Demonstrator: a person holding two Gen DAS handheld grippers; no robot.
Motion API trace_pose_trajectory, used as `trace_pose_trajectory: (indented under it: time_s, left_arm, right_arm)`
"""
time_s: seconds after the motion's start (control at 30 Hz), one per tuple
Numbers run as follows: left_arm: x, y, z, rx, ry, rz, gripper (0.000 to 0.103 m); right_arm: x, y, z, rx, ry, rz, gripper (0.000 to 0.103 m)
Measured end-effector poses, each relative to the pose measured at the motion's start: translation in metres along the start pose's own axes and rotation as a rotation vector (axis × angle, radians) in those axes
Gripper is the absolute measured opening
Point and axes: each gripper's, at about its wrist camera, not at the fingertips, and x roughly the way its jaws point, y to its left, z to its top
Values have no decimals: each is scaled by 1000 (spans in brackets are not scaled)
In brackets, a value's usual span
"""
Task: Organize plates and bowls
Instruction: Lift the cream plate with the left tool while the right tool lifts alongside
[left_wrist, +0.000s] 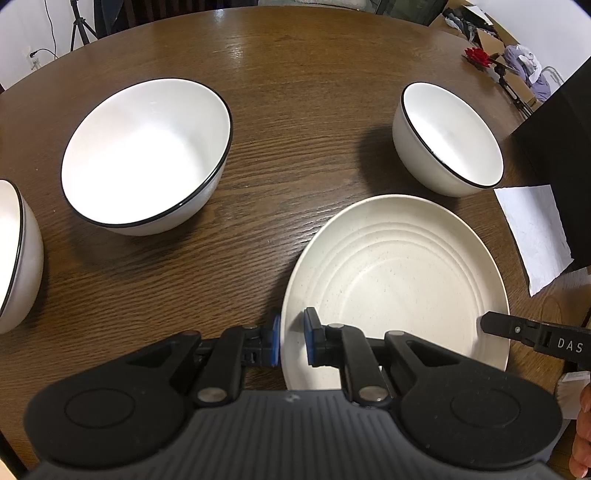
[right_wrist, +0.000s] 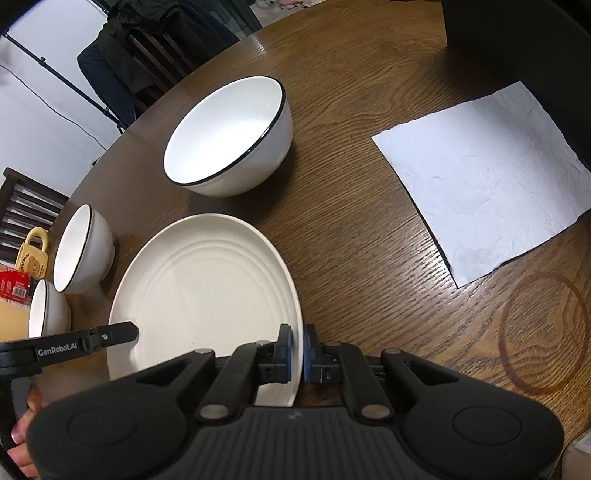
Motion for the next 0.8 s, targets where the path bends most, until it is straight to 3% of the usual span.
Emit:
trace_pose_trajectory:
  time_s: [0.8]
  left_arm:
    - [-21,1,-1,-6,-42,9,14]
  right_arm:
    - [-18,14,0,-30,-34,8,6]
